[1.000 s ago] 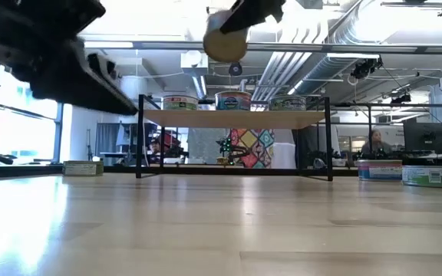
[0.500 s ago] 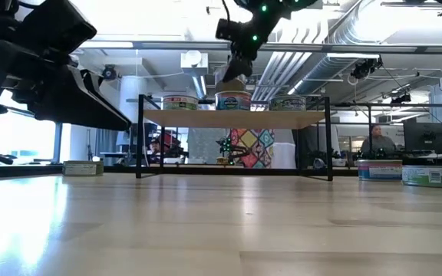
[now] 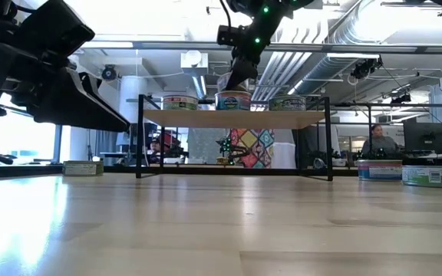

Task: Stack canned seafood by type on shelf
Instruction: Stack the blue tuna can on top of the other blue tuna can on the shelf

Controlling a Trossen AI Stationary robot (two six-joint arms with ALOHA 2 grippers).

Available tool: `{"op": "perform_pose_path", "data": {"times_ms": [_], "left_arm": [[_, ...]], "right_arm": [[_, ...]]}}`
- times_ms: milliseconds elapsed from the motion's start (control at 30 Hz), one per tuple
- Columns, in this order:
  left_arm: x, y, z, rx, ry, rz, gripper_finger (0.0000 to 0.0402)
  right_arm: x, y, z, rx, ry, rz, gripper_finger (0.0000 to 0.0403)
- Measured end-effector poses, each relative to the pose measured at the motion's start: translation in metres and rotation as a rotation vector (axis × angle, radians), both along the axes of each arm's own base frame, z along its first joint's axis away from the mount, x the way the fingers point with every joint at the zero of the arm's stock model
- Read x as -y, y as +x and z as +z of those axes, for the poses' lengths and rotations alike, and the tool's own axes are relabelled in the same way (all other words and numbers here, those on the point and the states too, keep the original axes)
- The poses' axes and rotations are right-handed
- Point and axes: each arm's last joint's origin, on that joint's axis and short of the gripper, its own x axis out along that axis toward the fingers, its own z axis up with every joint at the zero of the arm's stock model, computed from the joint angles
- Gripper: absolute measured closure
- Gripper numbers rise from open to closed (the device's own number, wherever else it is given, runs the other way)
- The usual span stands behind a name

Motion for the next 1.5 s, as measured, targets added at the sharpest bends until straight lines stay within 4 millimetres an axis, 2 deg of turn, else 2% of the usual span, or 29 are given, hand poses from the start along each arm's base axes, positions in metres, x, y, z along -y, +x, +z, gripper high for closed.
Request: {"op": "perform_pose_path", "data": {"times_ms": [133, 400, 733, 1000, 1233, 1500], "left_arm": [[0.000, 0.000, 0.000, 0.000, 0.000, 0.000, 0.0333], [0.000, 0.000, 0.000, 0.000, 0.000, 0.000, 0.0333], [0.000, 0.000, 0.000, -0.001, 0.000, 0.000, 0.0333], [0.000, 0.000, 0.000, 0.000, -0.001, 0.000, 0.0332], [0.000, 0.000, 0.000, 0.001, -0.002, 0.000, 0.0332], [0.001, 0.001, 0.002, 0.014, -0.005, -0.005, 0.0332]], "right_arm": [[-0.007, 0.002, 0.000, -0.010, -0.005, 0.020, 0.0239], [-0.009, 0.003, 0.000, -0.004, 0.003, 0.019, 0.0239], [-0.013, -0.005, 0.028, 0.028, 0.128, -0.015, 0.0239], [-0.012, -0.005, 0.034, 0.050, 0.137, -0.007, 0.0239], [0.008, -0.003, 0.023, 0.008, 0.071, -0.069, 0.0239], [0.020, 0.013, 0.002, -0.052, -0.041, -0.111, 0.0239]]}}
